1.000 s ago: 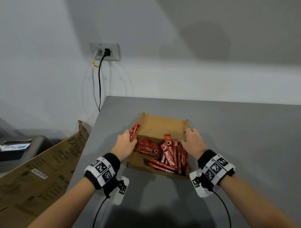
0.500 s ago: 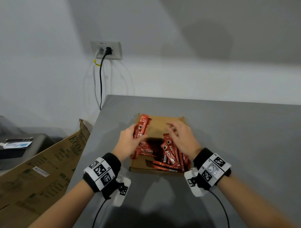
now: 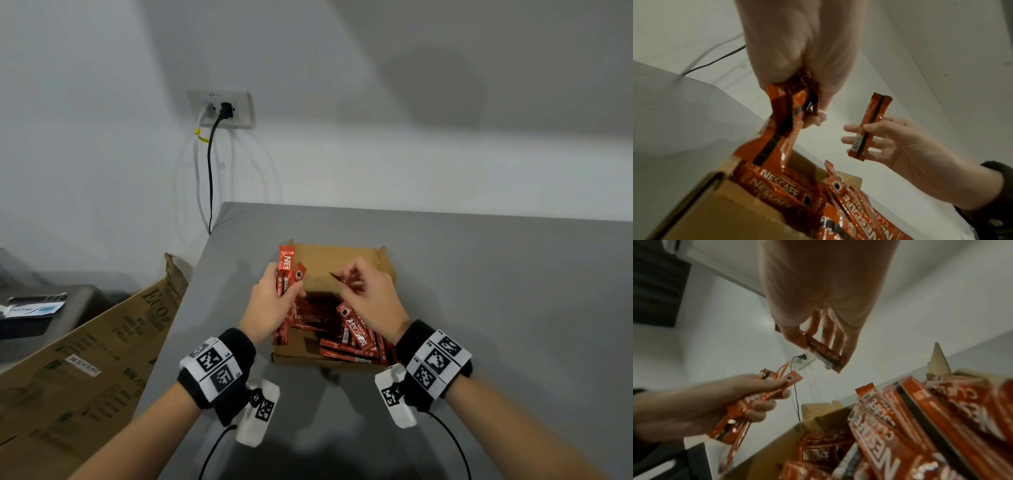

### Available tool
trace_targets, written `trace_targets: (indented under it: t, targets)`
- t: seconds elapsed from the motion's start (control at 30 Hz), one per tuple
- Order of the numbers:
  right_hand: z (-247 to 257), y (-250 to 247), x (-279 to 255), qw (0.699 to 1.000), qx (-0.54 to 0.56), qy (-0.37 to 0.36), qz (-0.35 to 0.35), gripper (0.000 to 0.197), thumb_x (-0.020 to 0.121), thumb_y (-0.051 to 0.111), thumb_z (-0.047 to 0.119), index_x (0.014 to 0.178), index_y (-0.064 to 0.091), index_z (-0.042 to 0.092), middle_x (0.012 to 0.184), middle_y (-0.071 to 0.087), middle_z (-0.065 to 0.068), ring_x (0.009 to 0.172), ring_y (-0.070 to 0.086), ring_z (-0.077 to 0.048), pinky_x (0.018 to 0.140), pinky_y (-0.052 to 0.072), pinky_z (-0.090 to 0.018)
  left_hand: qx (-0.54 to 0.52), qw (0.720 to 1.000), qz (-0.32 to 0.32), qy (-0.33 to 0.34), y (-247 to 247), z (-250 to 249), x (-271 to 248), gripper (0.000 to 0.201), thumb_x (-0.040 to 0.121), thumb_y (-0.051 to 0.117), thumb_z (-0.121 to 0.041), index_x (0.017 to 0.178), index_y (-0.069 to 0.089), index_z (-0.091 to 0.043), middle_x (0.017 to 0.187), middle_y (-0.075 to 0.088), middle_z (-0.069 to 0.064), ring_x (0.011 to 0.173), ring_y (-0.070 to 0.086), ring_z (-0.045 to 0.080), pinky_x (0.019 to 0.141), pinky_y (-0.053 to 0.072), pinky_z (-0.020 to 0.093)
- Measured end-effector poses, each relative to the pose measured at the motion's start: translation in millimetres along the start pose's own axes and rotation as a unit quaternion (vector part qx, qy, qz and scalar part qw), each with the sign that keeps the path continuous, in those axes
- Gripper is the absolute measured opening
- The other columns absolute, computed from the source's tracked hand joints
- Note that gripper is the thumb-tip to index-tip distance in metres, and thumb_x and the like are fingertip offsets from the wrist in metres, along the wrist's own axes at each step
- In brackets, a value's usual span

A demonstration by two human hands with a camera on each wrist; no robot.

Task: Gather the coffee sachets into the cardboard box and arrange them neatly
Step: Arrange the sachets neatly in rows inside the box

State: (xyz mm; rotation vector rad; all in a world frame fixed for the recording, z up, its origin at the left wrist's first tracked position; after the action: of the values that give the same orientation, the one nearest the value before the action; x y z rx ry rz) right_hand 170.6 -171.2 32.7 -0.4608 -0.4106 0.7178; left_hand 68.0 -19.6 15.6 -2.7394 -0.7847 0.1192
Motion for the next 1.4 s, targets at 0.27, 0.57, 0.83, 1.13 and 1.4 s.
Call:
trace_targets:
  t: [0.27,0.57,0.83,1.13,1.4]
  targets:
    - [6.8,15.8,0.0,0.986,-0.121,-0.108,-0.040,0.025,0.077,0.067,0.003,0.076,0.048,0.020,0.079,0.046,0.011,0.072,0.042,0.000,0.068,0.035,-0.010,-0.045,0.997,0.057,0.022,8.5,-15.8,0.9,0.014,0.081,0.068,-0.019,0.074,0.057,-0.017,0.047,0.055,-0.005,0.043,0.051,0.011,0.053,0.047,0.025]
    - [-8.9,-5.2,2.1,1.000,-0.024,0.017,-0.005,0.045,0.091,0.054,0.019,0.133,0.037,0.019,0.115,0.051,0.007,0.096,0.054,-0.003,0.075,0.048,-0.015,-0.074,0.997,0.009,0.025,-10.2,-8.1,3.9,0.008,0.083,0.067,-0.015,0.082,0.060,-0.010,0.051,0.056,-0.007,0.046,0.048,0.009,0.054,0.046,0.022]
    - [2.2,13.1,7.0,0.996,0.028,0.008,-0.083,0.047,0.088,0.061,0.020,0.132,0.044,0.019,0.092,0.059,0.009,0.085,0.058,0.003,0.074,0.050,-0.011,-0.067,0.997,0.005,0.038,17.1,-11.0,-4.5,0.005,0.087,0.061,-0.017,0.088,0.058,-0.021,0.058,0.061,-0.007,0.044,0.050,0.005,0.050,0.046,0.021]
    - [13.1,17.0,9.2,0.996,0.071,0.022,-0.053,0.033,0.082,0.068,0.010,0.110,0.054,0.020,0.086,0.059,0.013,0.082,0.057,0.005,0.074,0.048,-0.010,0.031,0.997,0.063,0.016,11.4,-2.0,-4.5,0.019,0.074,0.076,-0.020,0.085,0.062,-0.026,0.072,0.068,-0.008,0.066,0.065,0.007,0.062,0.052,0.019]
    - [2.7,16.8,-1.5,0.996,-0.026,-0.005,0.085,0.006,0.080,0.071,0.018,0.083,0.067,0.016,0.078,0.060,0.015,0.068,0.058,0.010,0.068,0.047,-0.006,0.334,0.941,0.043,0.025,-7.0,-4.5,19.9,0.027,0.071,0.077,-0.020,0.092,0.062,-0.011,0.086,0.065,0.002,0.077,0.063,0.019,0.069,0.052,0.031]
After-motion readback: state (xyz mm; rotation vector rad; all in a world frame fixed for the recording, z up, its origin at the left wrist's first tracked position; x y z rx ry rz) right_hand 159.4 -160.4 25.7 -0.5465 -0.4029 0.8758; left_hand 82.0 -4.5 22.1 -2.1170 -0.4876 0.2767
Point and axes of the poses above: each hand's wrist, its own x-axis towards the middle knuckle, its own y-axis out of the palm, z = x × y, the point moved 2 cm from there along x, towards the middle knuckle
